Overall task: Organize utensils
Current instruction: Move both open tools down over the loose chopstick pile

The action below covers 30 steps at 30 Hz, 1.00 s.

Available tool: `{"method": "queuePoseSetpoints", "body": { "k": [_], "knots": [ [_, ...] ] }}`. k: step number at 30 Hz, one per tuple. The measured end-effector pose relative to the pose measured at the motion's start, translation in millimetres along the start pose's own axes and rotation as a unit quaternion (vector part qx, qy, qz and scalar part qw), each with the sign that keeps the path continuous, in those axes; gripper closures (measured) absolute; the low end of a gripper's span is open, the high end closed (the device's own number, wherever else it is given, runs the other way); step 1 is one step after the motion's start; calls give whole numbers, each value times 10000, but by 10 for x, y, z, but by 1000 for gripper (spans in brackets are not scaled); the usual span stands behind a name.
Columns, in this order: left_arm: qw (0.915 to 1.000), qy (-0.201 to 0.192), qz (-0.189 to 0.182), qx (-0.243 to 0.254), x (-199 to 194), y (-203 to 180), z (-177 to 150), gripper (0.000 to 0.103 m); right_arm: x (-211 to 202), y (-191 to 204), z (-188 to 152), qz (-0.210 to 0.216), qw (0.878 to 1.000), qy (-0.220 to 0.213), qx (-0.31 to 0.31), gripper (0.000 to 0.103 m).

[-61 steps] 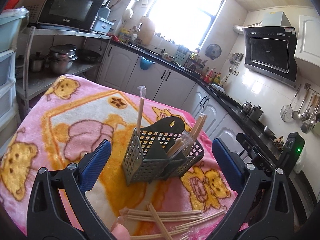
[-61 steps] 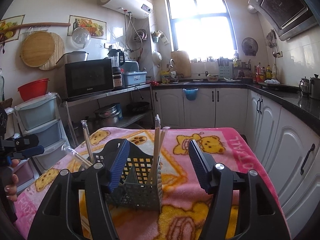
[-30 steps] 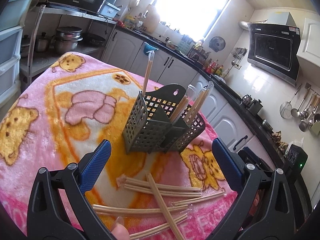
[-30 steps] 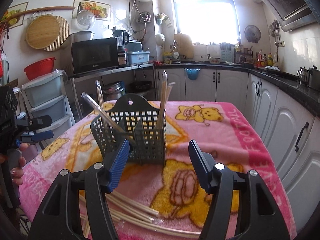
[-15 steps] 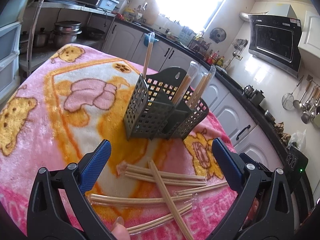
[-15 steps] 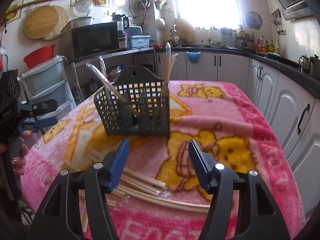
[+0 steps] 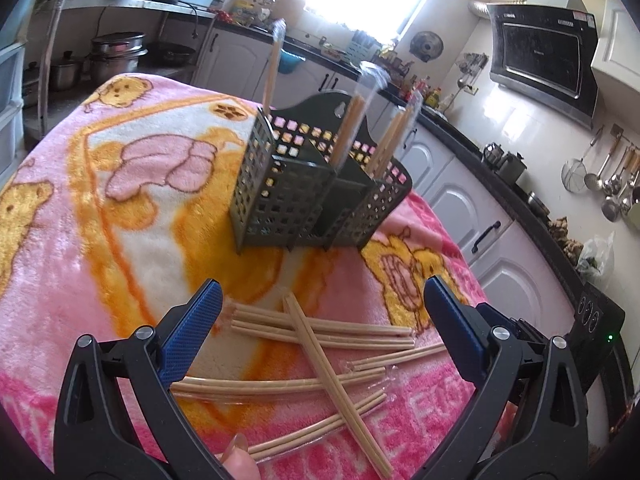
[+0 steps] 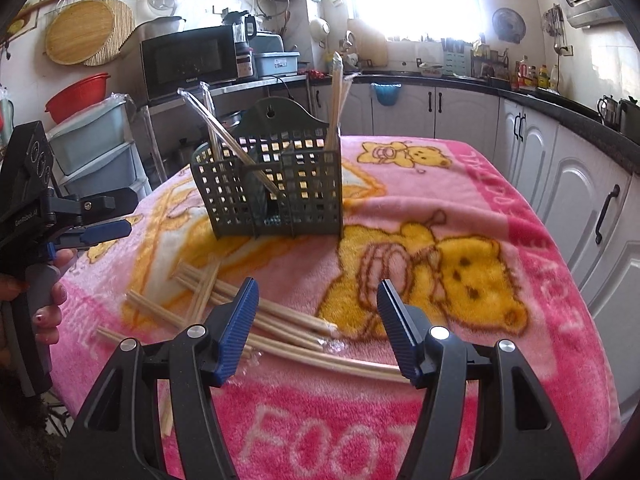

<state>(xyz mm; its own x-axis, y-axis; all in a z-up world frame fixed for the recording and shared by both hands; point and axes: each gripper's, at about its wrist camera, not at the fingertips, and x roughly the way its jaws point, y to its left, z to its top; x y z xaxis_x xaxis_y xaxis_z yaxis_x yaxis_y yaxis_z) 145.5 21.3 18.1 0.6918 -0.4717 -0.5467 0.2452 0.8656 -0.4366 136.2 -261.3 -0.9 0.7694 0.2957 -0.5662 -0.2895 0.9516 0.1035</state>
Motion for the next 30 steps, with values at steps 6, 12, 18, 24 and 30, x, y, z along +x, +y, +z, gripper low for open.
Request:
{"method": "queuePoseSetpoints", "body": {
  "k": [6, 12, 18, 24, 30],
  "knots": [
    [9996, 226, -46, 174, 153, -85, -79, 10, -6, -174, -123, -196, 9994, 183, 239, 44],
    [9987, 415, -23, 296, 304, -117, -123, 10, -28, -391, -250, -451, 9972, 335, 498, 44],
    [9975, 549, 64, 438, 433, -119, -122, 10, -50, -601, -342, -658, 9941, 430, 750, 44],
    [9965, 651, 169, 498, 570, -70, -72, 18, -5, -738, -423, -734, 9913, 583, 926, 44],
    [9954, 761, 238, 525, 676, -35, -24, 29, 86, -861, -498, -561, 9868, 823, 1275, 53]
  ]
}}
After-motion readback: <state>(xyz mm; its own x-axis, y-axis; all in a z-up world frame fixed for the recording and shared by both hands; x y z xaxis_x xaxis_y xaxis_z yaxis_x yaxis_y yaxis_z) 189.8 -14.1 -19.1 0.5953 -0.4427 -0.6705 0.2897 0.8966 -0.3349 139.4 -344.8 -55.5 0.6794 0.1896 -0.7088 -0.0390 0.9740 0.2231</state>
